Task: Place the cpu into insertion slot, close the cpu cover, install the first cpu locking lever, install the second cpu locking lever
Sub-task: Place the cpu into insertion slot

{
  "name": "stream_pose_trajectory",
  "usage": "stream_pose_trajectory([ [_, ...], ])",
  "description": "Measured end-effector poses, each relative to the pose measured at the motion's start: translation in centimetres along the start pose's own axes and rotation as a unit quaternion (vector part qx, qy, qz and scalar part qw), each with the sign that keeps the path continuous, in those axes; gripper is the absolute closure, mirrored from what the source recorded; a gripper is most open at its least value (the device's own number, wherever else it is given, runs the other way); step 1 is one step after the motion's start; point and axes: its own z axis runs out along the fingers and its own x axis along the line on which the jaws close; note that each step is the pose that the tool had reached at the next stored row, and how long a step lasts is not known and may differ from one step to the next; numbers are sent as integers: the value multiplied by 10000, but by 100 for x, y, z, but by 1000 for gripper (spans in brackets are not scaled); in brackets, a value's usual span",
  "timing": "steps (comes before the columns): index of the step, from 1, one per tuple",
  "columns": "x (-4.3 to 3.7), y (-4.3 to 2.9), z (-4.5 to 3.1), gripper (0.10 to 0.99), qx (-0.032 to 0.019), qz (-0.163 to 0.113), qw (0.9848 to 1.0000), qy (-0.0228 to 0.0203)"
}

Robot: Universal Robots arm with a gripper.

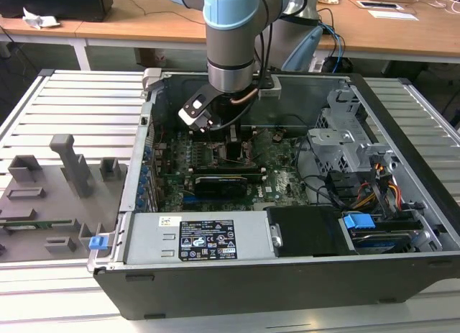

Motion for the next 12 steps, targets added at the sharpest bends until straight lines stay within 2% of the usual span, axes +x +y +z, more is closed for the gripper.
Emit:
stream_pose_trajectory([
  [2, -1, 0, 0, 486, 0, 0, 10000, 0],
  [3, -1, 0, 0, 557, 1, 0, 10000, 0],
  [12, -1, 6, 0, 557, 0, 0, 10000, 4],
])
